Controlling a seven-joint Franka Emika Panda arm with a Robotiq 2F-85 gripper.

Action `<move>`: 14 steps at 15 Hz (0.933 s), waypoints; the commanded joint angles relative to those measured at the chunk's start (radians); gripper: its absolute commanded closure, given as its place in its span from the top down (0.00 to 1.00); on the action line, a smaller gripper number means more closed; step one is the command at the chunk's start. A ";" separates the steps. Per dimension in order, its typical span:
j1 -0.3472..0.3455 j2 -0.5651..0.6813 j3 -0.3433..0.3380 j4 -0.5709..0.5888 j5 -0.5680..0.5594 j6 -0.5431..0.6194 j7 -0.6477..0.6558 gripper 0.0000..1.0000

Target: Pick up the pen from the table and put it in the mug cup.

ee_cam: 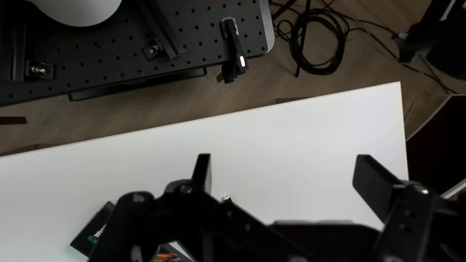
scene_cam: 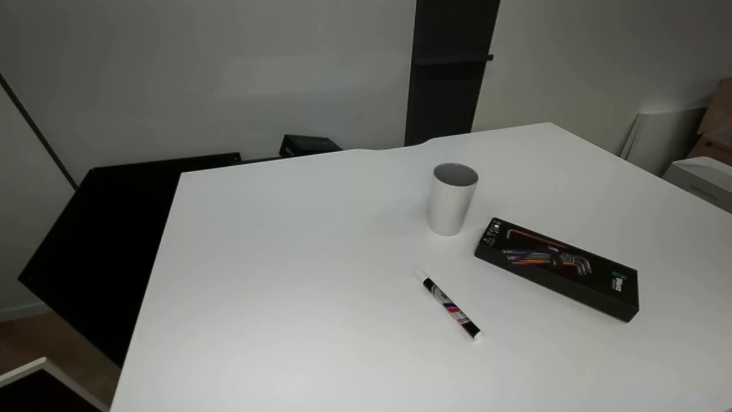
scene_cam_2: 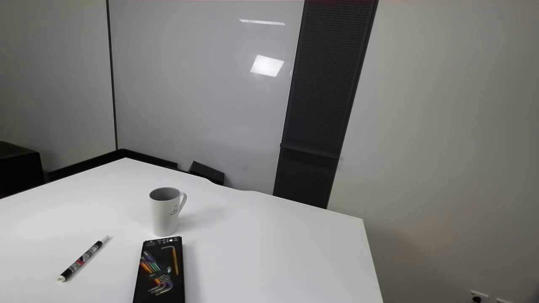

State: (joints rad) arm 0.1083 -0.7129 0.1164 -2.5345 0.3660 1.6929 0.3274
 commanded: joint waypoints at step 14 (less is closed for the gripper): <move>-0.022 0.202 0.017 0.013 -0.078 0.407 -0.189 1.00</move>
State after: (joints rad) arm 0.0800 -0.5918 0.1395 -2.5374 0.3083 2.0194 0.1760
